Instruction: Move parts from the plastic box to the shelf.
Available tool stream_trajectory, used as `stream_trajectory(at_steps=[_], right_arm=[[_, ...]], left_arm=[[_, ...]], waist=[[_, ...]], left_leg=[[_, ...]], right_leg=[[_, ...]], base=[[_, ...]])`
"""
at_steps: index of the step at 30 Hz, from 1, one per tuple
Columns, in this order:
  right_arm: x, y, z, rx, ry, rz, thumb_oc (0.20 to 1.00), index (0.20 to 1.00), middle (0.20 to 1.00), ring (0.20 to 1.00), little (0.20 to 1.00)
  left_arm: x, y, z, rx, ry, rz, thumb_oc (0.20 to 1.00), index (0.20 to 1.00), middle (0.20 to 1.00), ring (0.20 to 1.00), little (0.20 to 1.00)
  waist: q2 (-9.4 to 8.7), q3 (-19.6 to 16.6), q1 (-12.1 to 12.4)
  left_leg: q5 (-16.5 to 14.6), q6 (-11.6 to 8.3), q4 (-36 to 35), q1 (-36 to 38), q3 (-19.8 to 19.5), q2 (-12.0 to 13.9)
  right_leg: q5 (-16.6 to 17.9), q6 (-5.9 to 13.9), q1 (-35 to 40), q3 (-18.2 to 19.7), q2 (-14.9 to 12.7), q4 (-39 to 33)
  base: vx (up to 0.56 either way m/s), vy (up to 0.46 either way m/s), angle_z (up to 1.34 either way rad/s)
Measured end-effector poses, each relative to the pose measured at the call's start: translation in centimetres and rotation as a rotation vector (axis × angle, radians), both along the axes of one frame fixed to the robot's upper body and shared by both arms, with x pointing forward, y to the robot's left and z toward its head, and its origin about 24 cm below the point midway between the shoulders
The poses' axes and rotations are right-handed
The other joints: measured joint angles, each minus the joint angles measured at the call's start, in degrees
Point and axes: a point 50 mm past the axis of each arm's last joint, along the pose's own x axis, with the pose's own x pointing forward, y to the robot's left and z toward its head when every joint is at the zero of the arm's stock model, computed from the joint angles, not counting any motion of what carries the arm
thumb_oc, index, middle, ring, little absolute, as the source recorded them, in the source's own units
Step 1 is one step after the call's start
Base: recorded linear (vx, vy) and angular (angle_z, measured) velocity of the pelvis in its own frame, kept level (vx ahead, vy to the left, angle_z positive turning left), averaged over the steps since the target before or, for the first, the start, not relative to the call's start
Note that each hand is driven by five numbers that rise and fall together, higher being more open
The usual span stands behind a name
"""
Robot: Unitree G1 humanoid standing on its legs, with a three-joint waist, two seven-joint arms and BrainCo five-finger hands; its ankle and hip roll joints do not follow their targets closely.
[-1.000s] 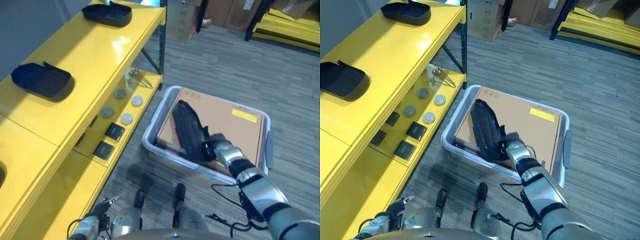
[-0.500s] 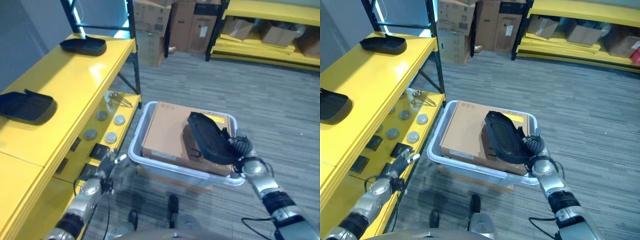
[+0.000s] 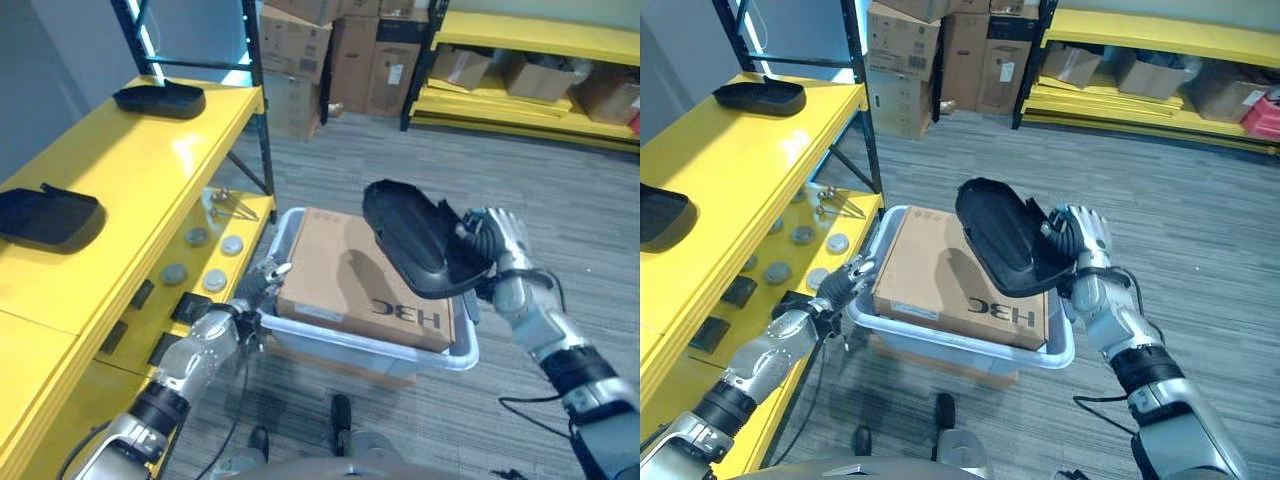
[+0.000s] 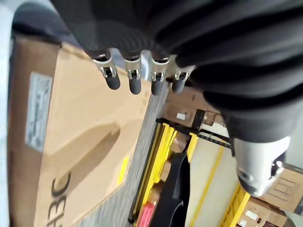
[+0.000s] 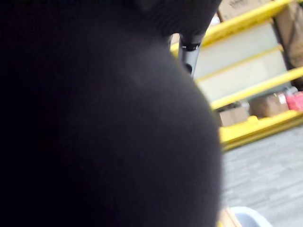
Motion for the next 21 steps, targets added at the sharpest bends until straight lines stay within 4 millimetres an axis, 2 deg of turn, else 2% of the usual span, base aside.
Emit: stream_trajectory(at_steps=[4, 7, 10, 13, 18, 21], right_arm=[[0.8, 2.0, 1.9, -0.111, -0.052, 0.103, 0.2, 0.2, 0.2, 0.2, 0.2], [1.5, 4.1, 3.7, -0.194, -0.106, 0.192, 0.2, 0.2, 0.2, 0.2, 0.2], [1.9, 4.7, 4.7, -0.206, -0.141, 0.221, 0.2, 0.2, 0.2, 0.2, 0.2], [2.2, 5.5, 5.5, -0.22, -0.162, 0.246, 0.2, 0.2, 0.2, 0.2, 0.2], [1.6, 7.9, 7.2, -0.228, -0.22, 0.35, 0.2, 0.2, 0.2, 0.2, 0.2], [1.3, 9.1, 7.1, -0.246, -0.211, 0.414, 0.2, 0.2, 0.2, 0.2, 0.2]], left_arm=[[-0.3, -2.5, 0.0, -0.127, 0.089, -0.06, 1.0, 1.0, 1.0, 1.0, 1.0], [0.2, -4.9, 1.5, -0.234, 0.102, -0.116, 1.0, 1.0, 1.0, 1.0, 1.0], [0.9, -6.1, 3.0, -0.269, 0.07, -0.146, 1.0, 1.0, 1.0, 1.0, 1.0], [1.2, -6.3, 3.5, -0.256, 0.059, -0.136, 1.0, 1.0, 1.0, 1.0, 1.0], [1.9, -6.3, 4.4, -0.248, 0.027, -0.115, 1.0, 1.0, 1.0, 1.0, 1.0], [2.2, -6.4, 5.3, -0.265, -0.019, -0.108, 1.0, 1.0, 1.0, 1.0, 1.0]], waist=[[-0.23, -0.1, -1.1], [-0.29, -0.2, -1.7], [-0.29, -0.2, -1.8], [-0.27, -0.2, -1.8], [-0.25, -0.2, -3.0], [-0.22, -0.2, -3.0]], left_leg=[[-0.2, -0.03, 0.0, 0.2, 0.2, 0.0], [-0.3, -0.07, 0.0, 0.5, 0.3, 0.0], [-0.4, -0.1, 0.0, 0.6, 0.5, 0.0], [-0.8, 0.0, 0.2, 1.0, 1.6, 0.0], [-1.3, 0.1, 0.3, 1.4, 1.9, -0.1], [-1.4, 0.1, 0.3, 1.5, 2.2, -0.1]], right_leg=[[0.0, -0.01, 0.0, 0.0, 0.0, 0.0], [0.0, -0.02, 0.0, 0.2, 0.1, 0.0], [0.0, -0.02, 0.0, 0.4, 0.1, 0.1], [0.1, -0.07, -0.1, 1.4, 0.3, 0.3], [0.2, 0.13, 0.1, 1.7, 0.2, 0.4], [0.2, 0.15, 0.1, 2.0, 0.3, 0.4]], base=[[0.0, 0.0, 0.0], [0.0, -0.002, -0.01], [0.0, 0.002, -0.02], [0.0, 0.006, -0.15], [0.0, 0.006, -0.04], [0.01, 0.027, -0.05]])
